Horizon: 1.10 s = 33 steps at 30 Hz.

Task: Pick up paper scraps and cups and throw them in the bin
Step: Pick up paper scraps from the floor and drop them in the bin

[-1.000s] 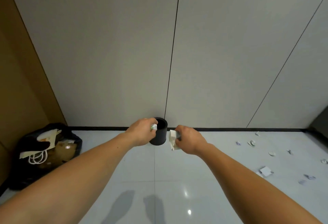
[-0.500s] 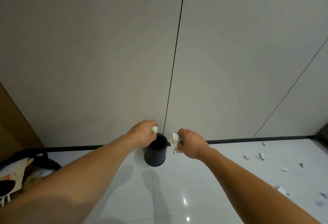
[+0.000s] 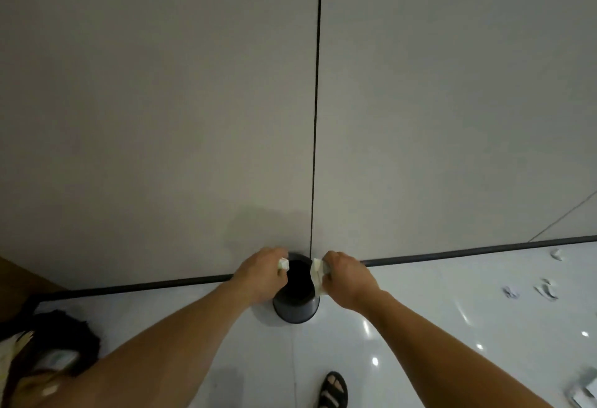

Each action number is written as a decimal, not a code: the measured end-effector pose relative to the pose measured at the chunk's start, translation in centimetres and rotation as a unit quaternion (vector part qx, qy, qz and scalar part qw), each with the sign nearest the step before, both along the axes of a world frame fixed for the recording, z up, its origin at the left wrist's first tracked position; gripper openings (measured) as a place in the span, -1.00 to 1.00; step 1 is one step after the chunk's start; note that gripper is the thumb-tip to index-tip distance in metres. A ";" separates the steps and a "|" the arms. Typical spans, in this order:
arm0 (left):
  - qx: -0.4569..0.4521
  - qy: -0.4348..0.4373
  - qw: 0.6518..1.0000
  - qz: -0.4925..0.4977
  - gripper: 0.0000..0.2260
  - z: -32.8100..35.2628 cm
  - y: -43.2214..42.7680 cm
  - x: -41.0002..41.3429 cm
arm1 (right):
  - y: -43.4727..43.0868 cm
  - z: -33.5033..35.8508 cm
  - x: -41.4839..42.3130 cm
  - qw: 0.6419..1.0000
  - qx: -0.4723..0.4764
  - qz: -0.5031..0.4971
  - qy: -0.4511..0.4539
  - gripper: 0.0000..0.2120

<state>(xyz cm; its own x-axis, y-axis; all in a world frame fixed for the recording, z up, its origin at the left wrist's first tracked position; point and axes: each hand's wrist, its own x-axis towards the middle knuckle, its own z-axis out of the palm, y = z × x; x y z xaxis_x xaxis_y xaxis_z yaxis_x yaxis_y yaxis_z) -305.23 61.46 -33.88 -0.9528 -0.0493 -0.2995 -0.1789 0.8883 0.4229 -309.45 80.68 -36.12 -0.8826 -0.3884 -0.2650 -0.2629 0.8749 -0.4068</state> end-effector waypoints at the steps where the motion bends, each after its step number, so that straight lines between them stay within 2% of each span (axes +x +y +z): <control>1: 0.004 -0.015 1.000 0.002 -0.74 -1.3 -0.1 -1.9 | -0.2 -1.5 -2.1 1.000 0.000 0.000 -0.013 -0.78; 6: 0.027 -0.089 0.995 0.034 -0.64 -10.6 -1.0 -9.5 | -1.6 -11.1 -10.2 0.997 0.003 -0.014 -0.080 -0.74; 11: 0.049 -0.146 0.987 0.049 -0.64 -25.2 -1.9 -15.2 | -4.2 -25.6 -14.1 0.988 0.016 -0.025 -0.149 -0.65; 16: 0.090 -0.190 0.975 0.070 -0.53 -39.4 -2.5 -18.4 | -6.3 -39.0 -16.2 0.973 -0.020 -0.120 -0.196 -0.68; 20: 0.112 -0.190 0.971 0.093 -0.37 -46.2 -4.1 -18.7 | -8.0 -46.0 -16.3 0.946 -0.087 -0.213 -0.229 -0.59; 23: 0.066 -0.199 0.976 0.063 -0.36 -48.2 -5.6 -18.5 | -8.1 -48.3 -14.8 0.938 -0.087 -0.241 -0.232 -0.57; 26: 0.048 -0.228 0.972 0.018 -0.37 -47.3 -6.3 -18.4 | -7.1 -47.8 -12.7 0.935 -0.068 -0.254 -0.239 -0.50; 29: 0.033 -0.219 0.974 -0.041 -0.39 -44.1 -5.8 -19.7 | -5.5 -44.5 -11.9 0.937 -0.044 -0.250 -0.239 -0.36; 33: -0.017 -0.173 0.972 -0.159 -0.39 -37.3 -2.3 -22.6 | -2.7 -37.3 -11.7 0.941 -0.017 -0.262 -0.214 -0.29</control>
